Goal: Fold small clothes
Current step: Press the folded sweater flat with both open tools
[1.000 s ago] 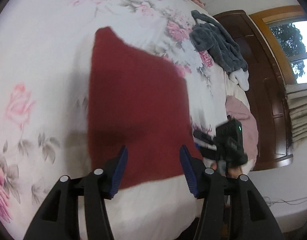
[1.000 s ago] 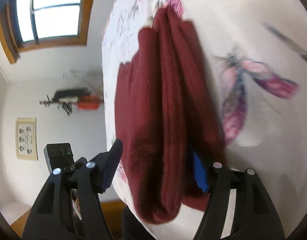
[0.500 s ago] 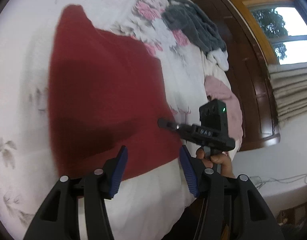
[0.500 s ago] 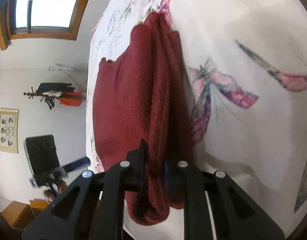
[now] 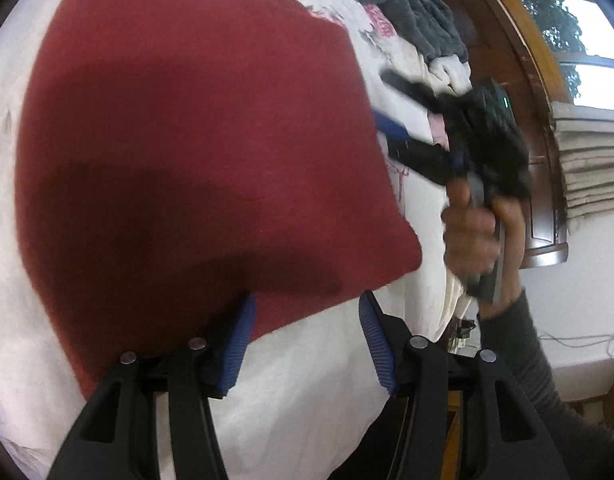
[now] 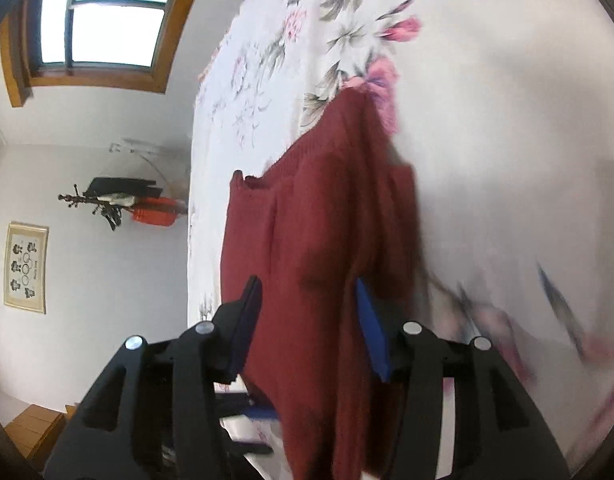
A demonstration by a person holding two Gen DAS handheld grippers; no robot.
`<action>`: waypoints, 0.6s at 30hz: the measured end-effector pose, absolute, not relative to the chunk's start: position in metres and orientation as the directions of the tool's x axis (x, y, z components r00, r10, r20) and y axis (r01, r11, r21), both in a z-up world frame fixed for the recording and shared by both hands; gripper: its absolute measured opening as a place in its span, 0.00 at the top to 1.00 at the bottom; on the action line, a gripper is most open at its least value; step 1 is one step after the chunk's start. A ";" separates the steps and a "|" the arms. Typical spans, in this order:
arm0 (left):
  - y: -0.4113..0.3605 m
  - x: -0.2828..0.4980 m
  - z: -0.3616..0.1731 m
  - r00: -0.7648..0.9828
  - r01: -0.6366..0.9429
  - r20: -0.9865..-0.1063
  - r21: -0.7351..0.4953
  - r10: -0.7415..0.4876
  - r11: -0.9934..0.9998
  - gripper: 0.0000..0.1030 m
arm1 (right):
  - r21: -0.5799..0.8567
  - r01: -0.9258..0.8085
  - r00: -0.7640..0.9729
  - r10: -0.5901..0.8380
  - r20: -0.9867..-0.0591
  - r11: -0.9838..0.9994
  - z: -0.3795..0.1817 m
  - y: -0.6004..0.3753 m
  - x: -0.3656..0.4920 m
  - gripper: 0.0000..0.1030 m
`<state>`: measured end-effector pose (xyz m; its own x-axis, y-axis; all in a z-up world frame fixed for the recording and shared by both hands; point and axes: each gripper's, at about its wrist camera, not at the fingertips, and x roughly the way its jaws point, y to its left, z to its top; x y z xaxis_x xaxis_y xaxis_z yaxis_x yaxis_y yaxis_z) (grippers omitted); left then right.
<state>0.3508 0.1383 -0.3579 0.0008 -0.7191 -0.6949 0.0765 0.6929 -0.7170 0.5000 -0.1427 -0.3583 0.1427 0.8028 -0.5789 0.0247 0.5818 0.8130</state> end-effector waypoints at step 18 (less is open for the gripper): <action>0.186 0.379 -0.298 0.146 0.120 -0.625 -0.758 -0.767 0.641 0.46 | 0.724 -0.006 0.301 0.692 -0.656 0.689 -0.349 -0.168 0.494 0.67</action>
<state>0.3792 0.1862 -0.2978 0.1460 -0.7665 -0.6254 0.1199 0.6412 -0.7579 0.4937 -0.1683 -0.3489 0.3012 0.6921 -0.6559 -0.0062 0.6893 0.7245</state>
